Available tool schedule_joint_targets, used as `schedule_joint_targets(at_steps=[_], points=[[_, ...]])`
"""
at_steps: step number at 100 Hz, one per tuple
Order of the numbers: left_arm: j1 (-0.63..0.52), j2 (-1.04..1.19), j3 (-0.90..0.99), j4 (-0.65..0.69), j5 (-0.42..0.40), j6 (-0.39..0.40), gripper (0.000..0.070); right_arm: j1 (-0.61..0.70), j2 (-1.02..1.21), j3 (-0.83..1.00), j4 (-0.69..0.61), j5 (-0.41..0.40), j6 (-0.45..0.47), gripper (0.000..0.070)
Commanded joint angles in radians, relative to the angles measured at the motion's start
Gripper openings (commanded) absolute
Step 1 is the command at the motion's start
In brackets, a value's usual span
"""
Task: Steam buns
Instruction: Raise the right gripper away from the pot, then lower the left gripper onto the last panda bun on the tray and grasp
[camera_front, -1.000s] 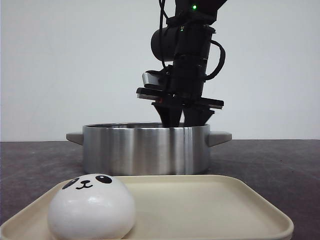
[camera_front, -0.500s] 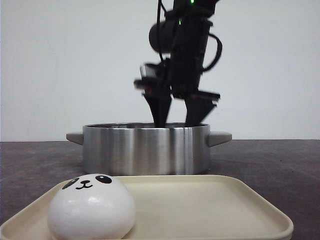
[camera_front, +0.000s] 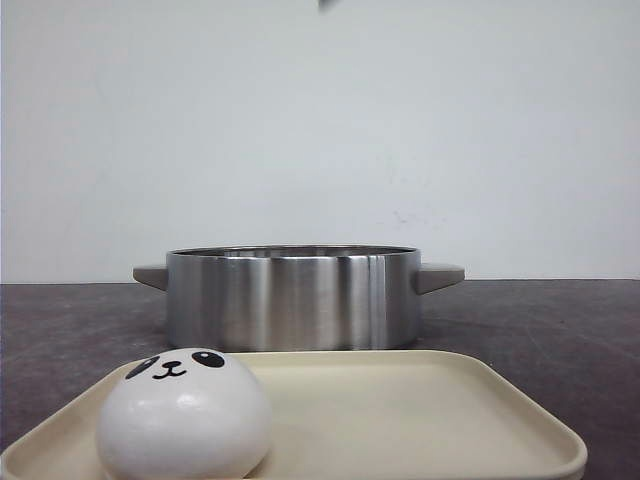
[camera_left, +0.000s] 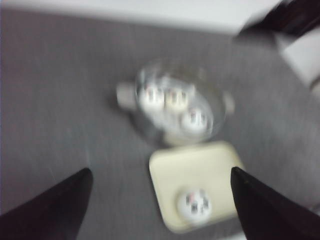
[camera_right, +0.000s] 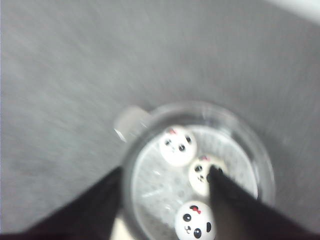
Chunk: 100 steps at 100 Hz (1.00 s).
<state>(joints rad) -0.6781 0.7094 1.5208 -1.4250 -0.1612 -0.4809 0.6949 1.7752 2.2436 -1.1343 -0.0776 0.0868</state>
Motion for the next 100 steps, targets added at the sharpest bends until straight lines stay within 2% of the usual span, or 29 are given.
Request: schedule_joint_targets(at_steps=[1, 5, 10, 15, 31, 39, 54, 64, 100], points=[[-0.006, 0.01, -0.067, -0.027, 0.034, -0.037, 0.0526, 0.031, -0.059, 0.028, -0.014, 0.037, -0.061, 0.0001], [-0.006, 0.008, -0.123, 0.009, 0.068, -0.037, 0.0557, 0.047, -0.1, 0.028, -0.024, 0.069, -0.072, 0.0], [-0.006, 0.006, -0.196, 0.075, 0.138, -0.043, 0.0646, 0.071, -0.159, 0.028, -0.04, 0.112, -0.08, 0.0], [-0.006, 0.006, -0.254, 0.136, 0.193, -0.06, 0.0691, 0.091, -0.207, 0.028, -0.057, 0.139, -0.083, 0.0], [-0.015, 0.035, -0.436, 0.322, 0.336, -0.106, 0.0675, 0.14, -0.367, 0.028, -0.144, 0.227, -0.087, 0.0], [-0.024, 0.078, -0.488, 0.337, 0.342, -0.105, 0.0676, 0.15, -0.439, 0.028, -0.198, 0.266, -0.087, 0.0], [-0.051, 0.209, -0.527, 0.35, 0.342, -0.054, 0.0676, 0.149, -0.557, 0.027, -0.279, 0.331, -0.068, 0.0], [-0.087, 0.314, -0.527, 0.381, 0.341, -0.032, 0.0676, 0.149, -0.616, 0.026, -0.286, 0.368, -0.06, 0.0], [-0.154, 0.601, -0.527, 0.517, 0.347, -0.03, 0.0676, 0.149, -0.713, 0.026, -0.287, 0.375, -0.047, 0.0]])
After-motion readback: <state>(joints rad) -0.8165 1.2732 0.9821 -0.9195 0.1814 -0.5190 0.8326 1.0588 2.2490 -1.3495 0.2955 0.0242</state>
